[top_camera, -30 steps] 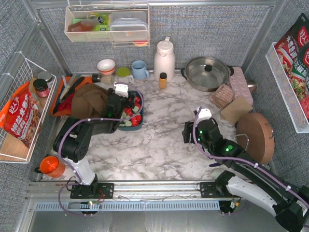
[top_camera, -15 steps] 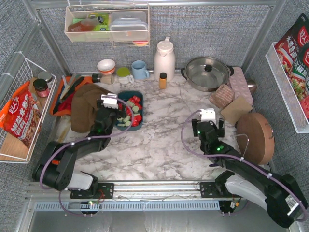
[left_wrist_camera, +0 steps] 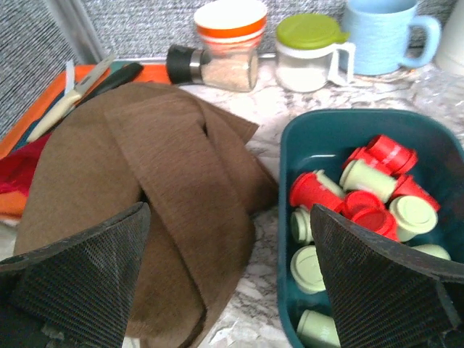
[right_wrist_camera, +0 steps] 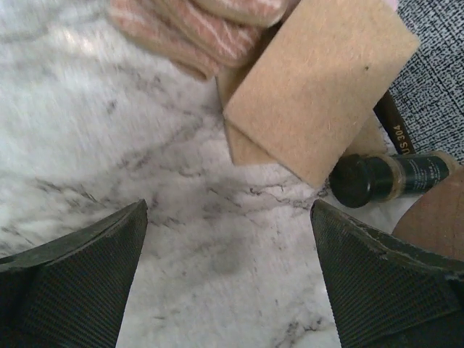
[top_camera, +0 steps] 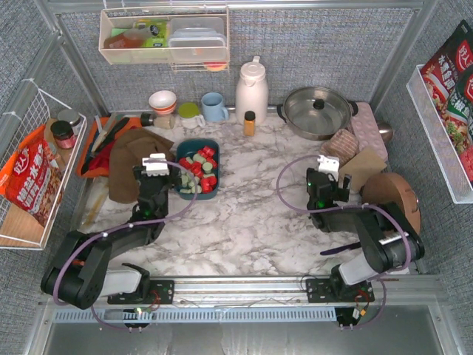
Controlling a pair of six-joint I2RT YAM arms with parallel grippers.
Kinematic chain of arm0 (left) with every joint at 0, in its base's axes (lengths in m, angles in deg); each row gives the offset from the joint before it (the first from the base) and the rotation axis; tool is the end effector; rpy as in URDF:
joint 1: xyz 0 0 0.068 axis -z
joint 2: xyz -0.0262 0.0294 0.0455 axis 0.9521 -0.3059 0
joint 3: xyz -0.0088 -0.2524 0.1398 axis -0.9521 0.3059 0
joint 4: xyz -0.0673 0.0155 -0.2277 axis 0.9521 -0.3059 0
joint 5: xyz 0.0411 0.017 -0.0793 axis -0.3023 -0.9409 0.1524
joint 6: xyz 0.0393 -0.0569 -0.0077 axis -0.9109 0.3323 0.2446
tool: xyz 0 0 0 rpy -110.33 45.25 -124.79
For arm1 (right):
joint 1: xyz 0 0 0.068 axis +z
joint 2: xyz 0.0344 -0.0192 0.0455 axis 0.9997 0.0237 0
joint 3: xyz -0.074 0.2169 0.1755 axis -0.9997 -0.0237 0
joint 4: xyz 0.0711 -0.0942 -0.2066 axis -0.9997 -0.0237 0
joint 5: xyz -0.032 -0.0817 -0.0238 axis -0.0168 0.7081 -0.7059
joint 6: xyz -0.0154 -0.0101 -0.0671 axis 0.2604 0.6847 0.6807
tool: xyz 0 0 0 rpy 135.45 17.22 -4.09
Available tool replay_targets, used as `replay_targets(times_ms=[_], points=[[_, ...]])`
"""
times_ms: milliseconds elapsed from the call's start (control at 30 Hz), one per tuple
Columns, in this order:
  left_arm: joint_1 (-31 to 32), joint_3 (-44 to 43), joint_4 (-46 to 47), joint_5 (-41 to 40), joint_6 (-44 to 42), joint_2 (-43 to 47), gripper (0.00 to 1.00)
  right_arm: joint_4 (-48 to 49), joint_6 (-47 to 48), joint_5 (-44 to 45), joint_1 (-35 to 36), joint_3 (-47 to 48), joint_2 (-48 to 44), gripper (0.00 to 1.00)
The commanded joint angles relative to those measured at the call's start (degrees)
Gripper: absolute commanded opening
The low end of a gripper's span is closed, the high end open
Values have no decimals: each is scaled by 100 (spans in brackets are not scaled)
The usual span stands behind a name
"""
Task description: Mix the coffee capsules in the storage basket
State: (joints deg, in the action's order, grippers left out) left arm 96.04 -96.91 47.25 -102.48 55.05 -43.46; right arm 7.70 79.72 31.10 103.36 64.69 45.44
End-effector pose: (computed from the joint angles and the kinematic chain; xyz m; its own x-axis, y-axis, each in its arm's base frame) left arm 0.2331 -0.0752 0.2461 0.0298 0.0053 -0.9995 -0.0519 0.9986 0.0037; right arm 0.2593 0.0252 0.1940 -0.2839 -0.0506 -0.9575 0.5111 0.8369 -0.1958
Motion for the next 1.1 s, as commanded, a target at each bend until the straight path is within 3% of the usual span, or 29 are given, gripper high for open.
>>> replay_targets(times_ms=[0,100,267,533,700,800,867,967,1067], points=[[-12,167,439,-611,-17,2,99,407,193,-580,-87,82,120,99],[-6,275,450,-824,-63,70,99,1069,213,-1044,-252,-327,70,99],[-12,342,433,-988,-118,225,99,985,225,-1499,-345,-358,4,99],[-7,558,140,-1331,-401,507,99,491,354,-4224,-1094,-99,211,99],[-15,933,478,-1615,-577,276,99,321,109,-3760,-1147,9,291,99],[-37,1166,1340,-1728,-1043,-434,99,340,82,-3705,-1146,11,301,99],[-25,989,1287,-1844,-1152,-715,99,359,81,-3705,-1147,10,301,99],[-87,683,874,-1417,-1140,-917,99,351,81,-3705,-1147,8,299,99],[-153,646,1323,-840,-1003,-1050,99,356,79,-3705,-1146,9,299,99]])
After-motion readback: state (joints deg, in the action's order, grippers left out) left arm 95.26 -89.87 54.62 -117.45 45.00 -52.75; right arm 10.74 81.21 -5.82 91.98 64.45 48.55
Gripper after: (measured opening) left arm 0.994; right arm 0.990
